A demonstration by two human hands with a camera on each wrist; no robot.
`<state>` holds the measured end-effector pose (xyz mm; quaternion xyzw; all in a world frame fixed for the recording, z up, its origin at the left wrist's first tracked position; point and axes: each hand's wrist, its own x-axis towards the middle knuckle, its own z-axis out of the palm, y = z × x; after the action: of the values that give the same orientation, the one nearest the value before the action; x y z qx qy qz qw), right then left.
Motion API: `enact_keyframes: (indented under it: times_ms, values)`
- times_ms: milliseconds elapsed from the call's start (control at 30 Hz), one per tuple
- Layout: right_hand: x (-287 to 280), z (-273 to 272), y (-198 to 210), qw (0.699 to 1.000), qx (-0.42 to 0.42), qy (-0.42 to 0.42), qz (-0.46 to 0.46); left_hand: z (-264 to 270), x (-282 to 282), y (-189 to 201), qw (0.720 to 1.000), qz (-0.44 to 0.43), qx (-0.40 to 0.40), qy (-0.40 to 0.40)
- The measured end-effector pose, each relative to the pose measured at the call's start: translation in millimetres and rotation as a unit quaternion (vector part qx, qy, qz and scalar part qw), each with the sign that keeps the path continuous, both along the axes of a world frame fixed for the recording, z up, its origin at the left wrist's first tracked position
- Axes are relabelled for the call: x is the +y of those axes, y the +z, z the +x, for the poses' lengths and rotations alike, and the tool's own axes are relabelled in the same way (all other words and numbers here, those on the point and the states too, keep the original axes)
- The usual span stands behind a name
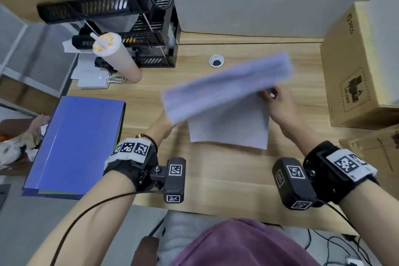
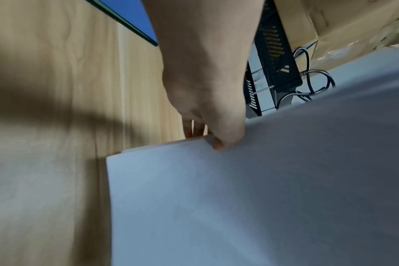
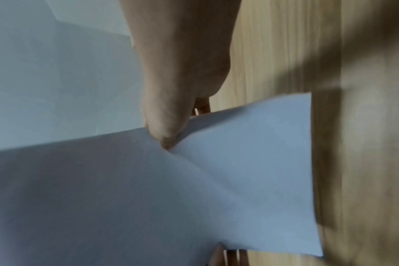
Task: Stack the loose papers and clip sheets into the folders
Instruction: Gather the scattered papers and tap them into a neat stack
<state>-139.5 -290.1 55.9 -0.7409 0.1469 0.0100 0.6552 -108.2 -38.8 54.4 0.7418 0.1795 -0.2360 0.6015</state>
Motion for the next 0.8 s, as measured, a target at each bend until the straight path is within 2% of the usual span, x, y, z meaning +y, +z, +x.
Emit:
enact_keyframes:
  times_ms: [67,133,267,400,467,533,600,700,800]
  values:
    - [-1,4,-9,0.999,0.013,-0.031,0.013,12,-8,4,0.999,-0.01,-0.036,-0.025]
    - [-3,5,-21,0.994,0.045,-0.069,0.075,12,-9,2,0.999,-0.049,-0.003,-0.018]
    - [-5,2,-35,0.964,0.112,-0.14,0.196,-5,-5,-11,0.98,-0.191,0.06,0.006]
    - [0,2,-36,0.942,0.105,-0.21,0.24,-16,-16,-8,0.938,-0.325,0.032,0.114]
    - [9,3,-35,0.933,0.1,-0.229,0.261,-21,-21,-8,0.921,-0.355,0.018,0.157]
    - [24,4,-33,0.92,0.097,-0.25,0.284,-25,-27,-11,0.93,-0.333,0.012,0.153]
    - [42,1,-29,0.914,0.103,-0.257,0.298,-30,-35,-12,0.955,-0.268,0.021,0.126]
    - [57,-6,-32,0.917,0.117,-0.234,0.302,-33,-32,-21,0.975,-0.193,0.02,0.111]
    - [45,-16,-37,0.926,0.135,-0.207,0.286,-30,-12,-27,0.985,-0.145,0.007,0.094]
